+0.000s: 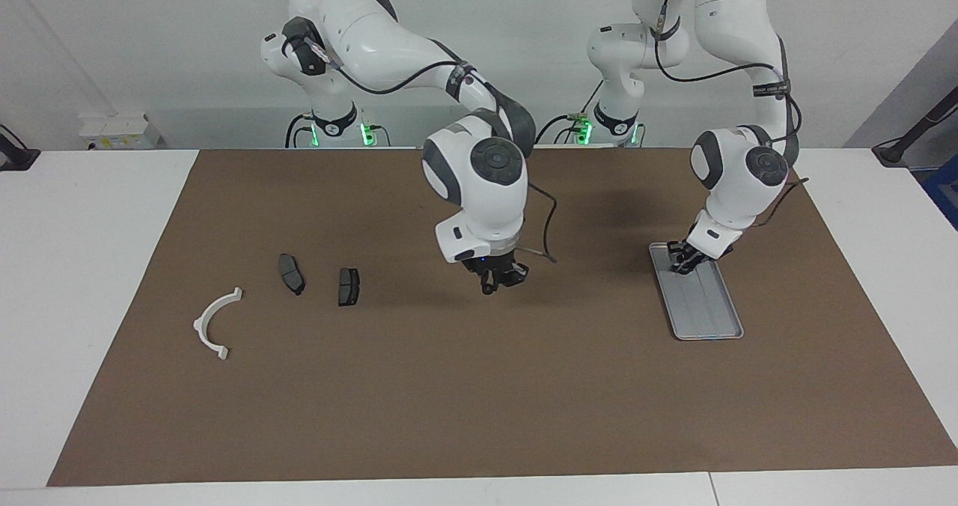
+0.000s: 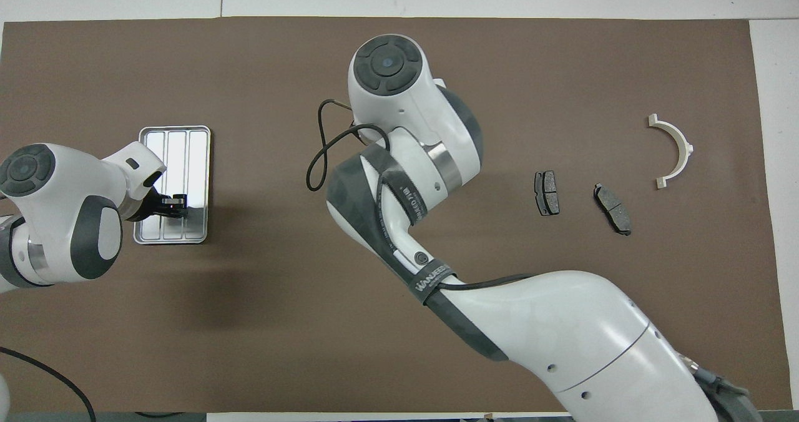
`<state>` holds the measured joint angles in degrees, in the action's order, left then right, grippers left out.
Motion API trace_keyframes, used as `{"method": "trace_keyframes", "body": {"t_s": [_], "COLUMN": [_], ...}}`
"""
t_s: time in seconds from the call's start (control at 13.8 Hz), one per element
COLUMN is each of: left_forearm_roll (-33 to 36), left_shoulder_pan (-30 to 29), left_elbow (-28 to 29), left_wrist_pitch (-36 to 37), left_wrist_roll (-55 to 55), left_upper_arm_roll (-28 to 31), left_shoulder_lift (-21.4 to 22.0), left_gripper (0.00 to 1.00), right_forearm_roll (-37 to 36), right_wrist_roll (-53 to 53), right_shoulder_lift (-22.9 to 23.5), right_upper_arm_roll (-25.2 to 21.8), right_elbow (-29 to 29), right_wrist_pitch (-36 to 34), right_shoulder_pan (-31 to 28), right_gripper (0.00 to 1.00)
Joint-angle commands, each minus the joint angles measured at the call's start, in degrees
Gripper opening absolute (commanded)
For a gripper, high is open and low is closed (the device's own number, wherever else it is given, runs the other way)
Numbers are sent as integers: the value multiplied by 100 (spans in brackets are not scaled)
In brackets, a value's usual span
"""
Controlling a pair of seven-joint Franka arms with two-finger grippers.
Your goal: Pick bearing gear from pile to tray
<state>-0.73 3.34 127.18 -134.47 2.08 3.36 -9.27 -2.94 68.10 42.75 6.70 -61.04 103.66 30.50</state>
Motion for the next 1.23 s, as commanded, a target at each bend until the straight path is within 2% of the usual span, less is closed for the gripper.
{"method": "trace_keyframes", "body": {"t_s": [0.0, 0.29, 0.58, 1.16], "left_forearm_roll": [46, 38, -24, -191], "left_shoulder_pan": [-26, -53, -61, -35], "left_elbow": [52, -535, -949, -1117], "left_wrist_pitch": [-80, 446, 667, 746], "left_wrist_roll": [-67, -111, -128, -269], "left_upper_arm_roll": [-2, -2, -10, -10], "left_shoulder_lift": [39, 31, 22, 13], "left_gripper": [100, 100, 100, 100], "right_forearm_roll": [119, 101, 48, 4], "right_wrist_roll": [781, 1276, 1451, 1513], "right_shoulder_lift": [207, 427, 673, 884], "right_upper_arm_roll": [-38, -38, -55, -55], "right_elbow": [22, -22, -22, -92], "right_wrist_pitch": [381, 690, 970, 1270], "right_shoulder_pan": [244, 491, 606, 650], "right_gripper": [0, 0, 0, 0]}}
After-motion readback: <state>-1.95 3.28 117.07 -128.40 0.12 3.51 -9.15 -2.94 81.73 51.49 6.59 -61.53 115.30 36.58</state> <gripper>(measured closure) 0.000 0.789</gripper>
